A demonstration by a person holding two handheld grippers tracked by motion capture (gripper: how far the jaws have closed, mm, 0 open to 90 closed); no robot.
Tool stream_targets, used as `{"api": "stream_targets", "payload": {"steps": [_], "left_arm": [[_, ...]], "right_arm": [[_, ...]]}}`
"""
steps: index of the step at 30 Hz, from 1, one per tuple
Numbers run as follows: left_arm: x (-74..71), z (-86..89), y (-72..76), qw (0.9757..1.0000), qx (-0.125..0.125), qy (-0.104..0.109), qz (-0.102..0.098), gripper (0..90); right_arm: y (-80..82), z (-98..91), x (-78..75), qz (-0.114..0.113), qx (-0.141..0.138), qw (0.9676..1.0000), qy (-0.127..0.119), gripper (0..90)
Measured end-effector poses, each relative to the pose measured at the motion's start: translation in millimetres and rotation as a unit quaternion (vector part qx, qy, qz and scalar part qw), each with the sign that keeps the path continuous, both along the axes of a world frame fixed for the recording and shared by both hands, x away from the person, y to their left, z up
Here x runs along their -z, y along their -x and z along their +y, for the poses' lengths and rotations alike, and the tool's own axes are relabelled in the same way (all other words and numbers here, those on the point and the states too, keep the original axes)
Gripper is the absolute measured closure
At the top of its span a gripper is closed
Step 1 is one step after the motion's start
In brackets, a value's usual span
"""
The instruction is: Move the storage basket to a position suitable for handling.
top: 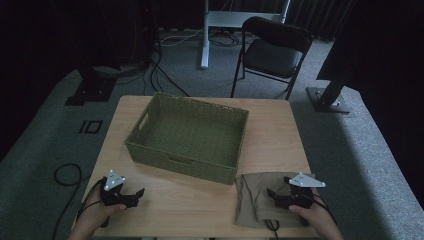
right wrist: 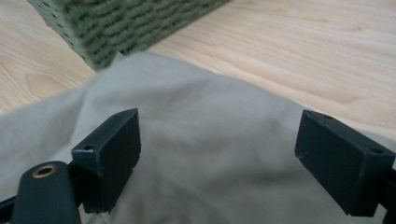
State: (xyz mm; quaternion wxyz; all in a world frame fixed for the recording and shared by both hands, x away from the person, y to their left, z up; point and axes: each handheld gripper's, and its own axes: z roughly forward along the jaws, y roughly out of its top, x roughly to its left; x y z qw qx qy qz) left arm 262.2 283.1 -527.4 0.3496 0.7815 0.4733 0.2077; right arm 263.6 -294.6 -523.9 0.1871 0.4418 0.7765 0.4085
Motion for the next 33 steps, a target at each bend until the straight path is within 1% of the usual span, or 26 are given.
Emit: {"api": "stream_targets", "payload": {"steps": [1,5,10,12,15,16,17,18,19,20,21,22,23,24,25,26,27,28,29,32,33], "left_arm": [[-1.5,-0.1,-1.3,1.0,0.001,-0.002,-0.002,9.0],[-7.0,-0.2,-6.4,1.0,0.001,0.003,-0.008,9.0],[-15.5,0.1,-11.2,0.9996,0.006,0.012,-0.024,9.0],[-18.7,1.0,-12.9,0.9995,0.006,0.012,-0.028,9.0],[-24.7,1.6,-15.5,0.9991,0.008,0.02,-0.036,9.0],[-26.9,1.5,-16.3,0.999,0.007,0.021,-0.038,9.0],[-29.7,1.1,-16.9,0.9991,0.006,0.016,-0.038,9.0],[-29.7,1.1,-16.9,0.9991,0.006,0.016,-0.038,9.0],[-34.9,0.4,-18.1,0.9989,0.009,0.008,-0.045,9.0],[-40.3,-0.1,-19.8,0.9985,0.008,0.016,-0.051,9.0],[-40.3,-0.1,-19.8,0.9985,0.008,0.016,-0.051,9.0],[-46.9,-0.3,-22.3,0.9981,0.011,0.02,-0.057,9.0],[-46.9,-0.3,-22.3,0.9981,0.011,0.02,-0.057,9.0],[-50.7,-0.7,-23.9,0.9978,0.012,0.02,-0.062,9.0],[-53.8,-0.8,-25.3,0.9978,0.013,0.019,-0.063,9.0],[-58.4,-1.3,-27.5,0.9976,0.017,0.01,-0.066,9.0],[-58.4,-1.3,-27.5,0.9976,0.017,0.01,-0.066,9.0],[-63.3,-1.6,-30.3,0.9974,0.019,0.006,-0.07,9.0],[-63.3,-1.6,-30.3,0.9974,0.019,0.006,-0.07,9.0],[-71.5,-0.3,-36.9,0.9969,0.017,0.005,-0.076,9.0],[-71.5,-0.3,-36.9,0.9969,0.017,0.005,-0.076,9.0]], "right_arm": [[-0.8,2.3,-0.8,-0.001,-0.001,1.0,0.001,13.8],[-4.2,10.8,-4.0,-0.004,-0.003,1.0,-0.008,13.7],[-7.3,19.0,-9.8,-0.011,-0.003,0.9995,-0.031,13.7],[-8.0,21.6,-12.5,-0.013,-0.003,0.9993,-0.034,13.8],[-9.1,24.3,-17.8,-0.021,-0.001,0.9992,-0.034,13.8],[-9.4,25.1,-19.8,-0.024,0.0,0.9991,-0.035,13.8],[-9.6,26.0,-21.8,-0.026,0.002,0.999,-0.035,13.8],[-9.6,26.0,-21.8,-0.026,0.002,0.999,-0.035,13.8],[-9.9,26.9,-23.6,-0.028,0.003,0.9989,-0.036,13.8],[-10.8,29.5,-28.7,-0.03,0.005,0.9986,-0.044,13.9],[-10.8,29.5,-28.7,-0.03,0.005,0.9986,-0.044,13.9],[-11.6,31.4,-32.7,-0.033,0.006,0.9983,-0.047,13.9],[-11.6,31.4,-32.7,-0.033,0.006,0.9983,-0.047,13.9],[-12.0,32.2,-34.1,-0.035,0.008,0.9983,-0.047,13.9],[-12.9,33.6,-36.4,-0.039,0.01,0.9981,-0.046,13.9],[-13.9,36.4,-39.7,-0.042,0.01,0.9981,-0.044,13.9],[-13.9,36.4,-39.7,-0.042,0.01,0.9981,-0.044,13.9],[-15.1,39.3,-42.0,-0.048,0.011,0.998,-0.041,13.9],[-15.1,39.3,-42.0,-0.048,0.011,0.998,-0.041,13.9],[-16.5,45.4,-45.2,-0.051,0.009,0.9977,-0.044,13.9],[-16.5,45.4,-45.2,-0.051,0.009,0.9977,-0.044,13.9]]}}
